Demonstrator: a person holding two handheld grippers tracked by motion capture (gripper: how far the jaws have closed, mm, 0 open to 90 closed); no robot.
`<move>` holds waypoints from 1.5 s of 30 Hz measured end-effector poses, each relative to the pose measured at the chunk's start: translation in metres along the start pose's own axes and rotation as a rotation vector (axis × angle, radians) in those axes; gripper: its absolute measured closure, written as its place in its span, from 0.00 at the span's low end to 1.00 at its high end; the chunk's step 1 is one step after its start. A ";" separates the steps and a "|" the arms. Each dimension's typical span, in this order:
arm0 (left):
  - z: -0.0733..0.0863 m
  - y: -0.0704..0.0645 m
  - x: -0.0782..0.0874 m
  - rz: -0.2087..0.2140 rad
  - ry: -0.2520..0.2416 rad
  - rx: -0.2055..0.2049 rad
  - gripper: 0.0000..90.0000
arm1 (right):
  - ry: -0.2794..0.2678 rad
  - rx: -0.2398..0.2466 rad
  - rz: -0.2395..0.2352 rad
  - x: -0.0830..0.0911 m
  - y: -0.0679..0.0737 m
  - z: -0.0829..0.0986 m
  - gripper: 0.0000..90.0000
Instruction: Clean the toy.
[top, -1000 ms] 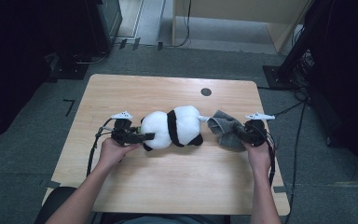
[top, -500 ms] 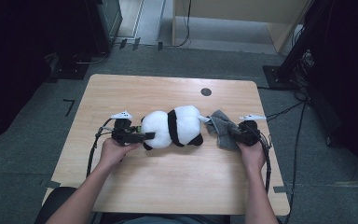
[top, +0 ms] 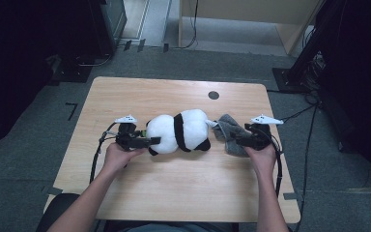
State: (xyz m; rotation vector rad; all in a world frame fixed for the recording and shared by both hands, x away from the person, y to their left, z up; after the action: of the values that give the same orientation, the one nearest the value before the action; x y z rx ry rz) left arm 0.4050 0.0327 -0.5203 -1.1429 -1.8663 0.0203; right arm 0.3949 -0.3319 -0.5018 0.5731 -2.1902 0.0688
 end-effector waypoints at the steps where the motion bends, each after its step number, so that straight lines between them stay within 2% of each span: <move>1: 0.000 0.000 0.000 0.002 0.000 0.002 0.34 | 0.005 0.003 -0.010 -0.001 0.003 0.000 0.21; 5: 0.000 0.000 0.000 0.006 0.000 0.003 0.32 | 0.026 0.021 -0.044 -0.007 0.013 -0.001 0.09; 7: 0.000 0.000 0.000 0.003 0.001 0.000 0.30 | 0.042 0.031 -0.048 -0.011 0.019 -0.001 0.00; 12: 0.000 -0.001 0.000 -0.003 0.005 -0.012 0.27 | 0.048 0.063 -0.083 -0.016 0.034 -0.004 0.00; 20: 0.000 -0.001 -0.001 -0.006 -0.007 -0.025 0.23 | 0.045 0.116 -0.164 -0.022 0.062 -0.010 0.00; 27: -0.001 -0.001 -0.002 -0.001 -0.013 -0.015 0.22 | 0.036 0.158 -0.235 -0.029 0.084 -0.013 0.00; 31: -0.002 -0.002 -0.003 0.001 -0.017 -0.012 0.22 | 0.041 0.173 -0.281 -0.040 0.097 -0.015 0.00; 36: -0.002 -0.005 -0.004 -0.002 -0.013 -0.019 0.22 | 0.052 0.189 -0.295 -0.055 0.110 -0.019 0.00; 43: -0.002 -0.008 -0.006 -0.006 -0.002 -0.017 0.23 | 0.047 0.199 -0.198 -0.067 0.117 -0.022 0.00; 45: -0.002 -0.010 -0.006 -0.011 -0.005 -0.028 0.23 | 0.049 0.201 -0.175 -0.070 0.116 -0.021 0.04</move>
State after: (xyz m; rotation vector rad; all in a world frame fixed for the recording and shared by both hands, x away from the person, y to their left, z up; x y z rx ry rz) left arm 0.4005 0.0217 -0.5190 -1.1528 -1.8819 -0.0091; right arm 0.3985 -0.1966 -0.5248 0.8652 -2.0903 0.2094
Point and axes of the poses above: each handheld gripper's, and its own axes: x roughly backward along the jaws, z roughly out of its underside, y roughly to its left, the point moved 7 cm from there along -x, roughly forward along the jaws, and after that the axes turned 14 degrees about y, right-handed, at the moved point
